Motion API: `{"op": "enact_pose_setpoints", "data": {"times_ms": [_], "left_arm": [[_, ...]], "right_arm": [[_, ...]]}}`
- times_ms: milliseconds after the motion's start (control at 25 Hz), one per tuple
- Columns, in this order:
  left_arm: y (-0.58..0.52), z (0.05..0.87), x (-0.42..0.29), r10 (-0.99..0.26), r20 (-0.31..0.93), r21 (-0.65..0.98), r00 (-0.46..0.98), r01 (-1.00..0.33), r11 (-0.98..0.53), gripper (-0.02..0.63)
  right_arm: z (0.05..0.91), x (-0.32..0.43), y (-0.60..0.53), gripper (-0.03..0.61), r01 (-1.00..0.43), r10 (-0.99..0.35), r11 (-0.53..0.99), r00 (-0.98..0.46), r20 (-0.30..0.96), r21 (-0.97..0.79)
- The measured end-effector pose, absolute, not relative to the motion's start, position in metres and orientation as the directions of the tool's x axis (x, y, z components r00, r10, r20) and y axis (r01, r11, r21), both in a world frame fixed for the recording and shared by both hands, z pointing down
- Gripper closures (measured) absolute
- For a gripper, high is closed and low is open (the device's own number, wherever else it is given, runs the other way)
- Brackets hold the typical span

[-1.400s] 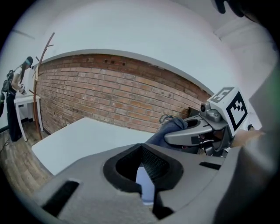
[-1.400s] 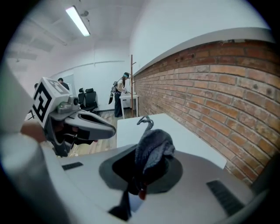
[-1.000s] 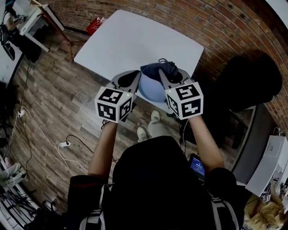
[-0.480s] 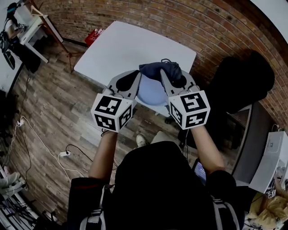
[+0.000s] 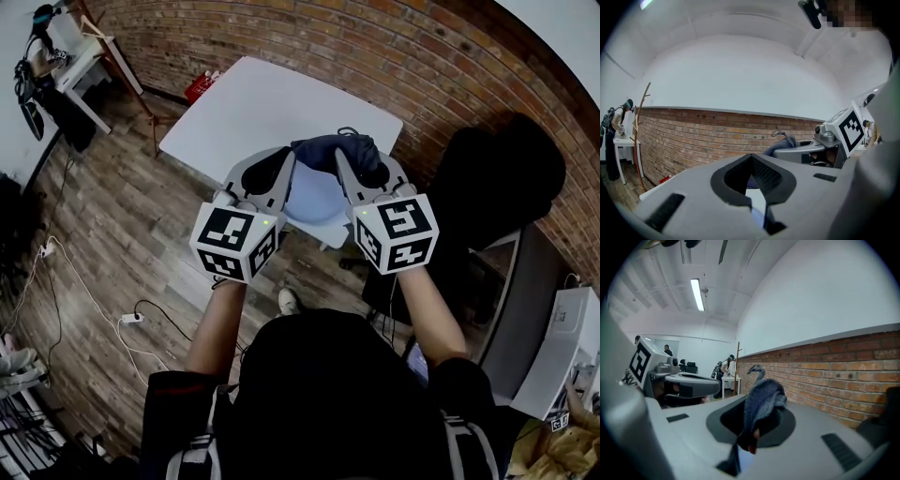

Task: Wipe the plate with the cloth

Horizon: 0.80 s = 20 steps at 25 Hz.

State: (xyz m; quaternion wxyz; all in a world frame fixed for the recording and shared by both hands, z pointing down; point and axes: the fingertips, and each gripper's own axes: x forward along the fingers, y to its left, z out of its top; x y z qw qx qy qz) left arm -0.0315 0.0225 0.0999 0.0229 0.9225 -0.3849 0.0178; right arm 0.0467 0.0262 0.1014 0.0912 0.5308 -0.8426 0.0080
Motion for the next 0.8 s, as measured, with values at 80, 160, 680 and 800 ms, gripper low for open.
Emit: {"op": "enact_pose_setpoints", "data": {"times_ms": [80, 160, 680, 800], "left_arm": [[0.03, 0.094, -0.026, -0.723, 0.04, 0.022, 0.69, -0.724, -0.69, 0.594], [0.039, 0.091, -0.023, -0.737, 0.033, 0.022, 0.675, -0.738, -0.674, 0.594], [0.099, 0.081, -0.005, -0.767, 0.007, 0.003, 0.642, -0.767, -0.642, 0.594], [0.111, 0.081, -0.004, -0.772, 0.003, -0.001, 0.635, -0.772, -0.635, 0.594]], "right_arm": [[0.095, 0.052, 0.034, 0.537, -0.891, -0.889, 0.446, -0.431, 0.153, 0.084], [0.092, 0.057, 0.042, 0.537, -0.885, -0.884, 0.457, -0.442, 0.15, 0.085], [0.092, 0.072, 0.098, 0.537, -0.87, -0.867, 0.491, -0.481, 0.134, 0.053], [0.093, 0.076, 0.108, 0.537, -0.87, -0.867, 0.49, -0.48, 0.135, 0.056]]}}
